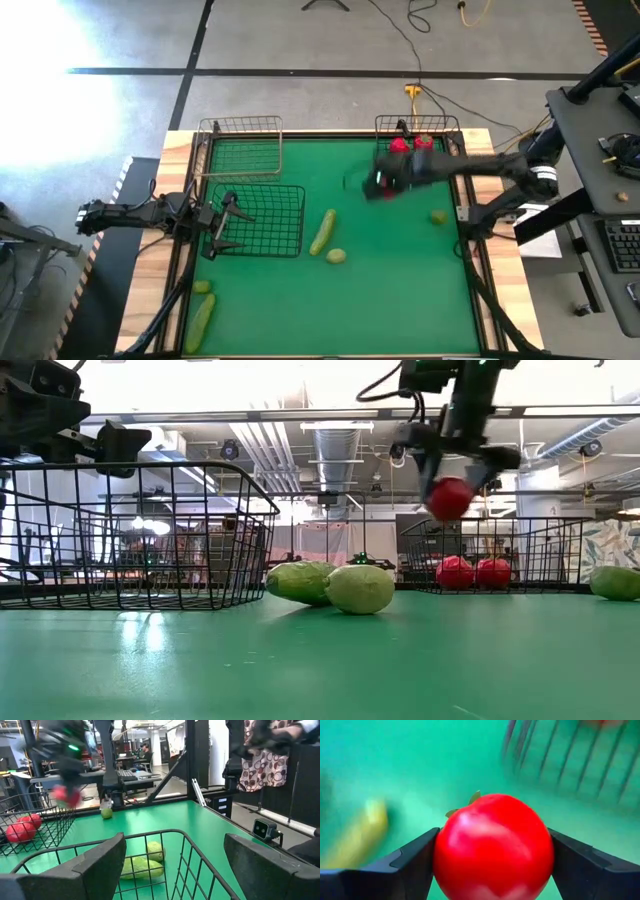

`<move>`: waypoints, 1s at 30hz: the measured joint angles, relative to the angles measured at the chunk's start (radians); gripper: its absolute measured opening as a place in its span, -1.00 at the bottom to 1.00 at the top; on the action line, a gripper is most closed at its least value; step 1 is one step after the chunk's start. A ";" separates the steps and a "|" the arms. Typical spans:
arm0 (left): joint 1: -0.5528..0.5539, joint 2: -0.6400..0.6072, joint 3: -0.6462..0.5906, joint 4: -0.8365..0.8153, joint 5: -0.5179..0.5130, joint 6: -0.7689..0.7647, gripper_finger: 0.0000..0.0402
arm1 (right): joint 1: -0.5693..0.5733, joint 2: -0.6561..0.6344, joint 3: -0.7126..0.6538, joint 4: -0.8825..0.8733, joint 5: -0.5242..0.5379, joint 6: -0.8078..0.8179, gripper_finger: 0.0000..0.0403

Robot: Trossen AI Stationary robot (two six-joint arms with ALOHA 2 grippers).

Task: Sort produce into baskets
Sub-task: Put the tomato into the right black metal wire basket, then put the top cucumber into the left black metal wire basket

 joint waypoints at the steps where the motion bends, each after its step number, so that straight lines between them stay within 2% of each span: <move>1: 0.000 0.000 0.000 0.000 0.000 0.000 0.58 | -0.057 -0.011 0.009 0.018 0.015 -0.033 0.56; 6: 0.000 0.000 0.000 0.000 0.000 0.000 0.58 | -0.289 -0.028 0.041 0.051 0.015 -0.175 0.55; 11: 0.000 0.000 0.000 0.000 0.000 0.000 0.58 | -0.441 -0.001 0.002 0.039 0.015 -0.208 0.57; 19: 0.000 0.000 0.000 0.000 0.000 0.000 0.58 | -0.524 0.113 -0.115 0.090 0.017 -0.222 0.59; 25: 0.000 0.000 0.000 0.000 0.000 0.000 0.58 | -0.594 0.190 -0.107 0.093 -0.067 -0.257 0.76; 30: 0.000 0.000 0.000 0.000 0.000 0.000 0.58 | -0.615 0.225 -0.060 0.084 -0.096 -0.313 0.88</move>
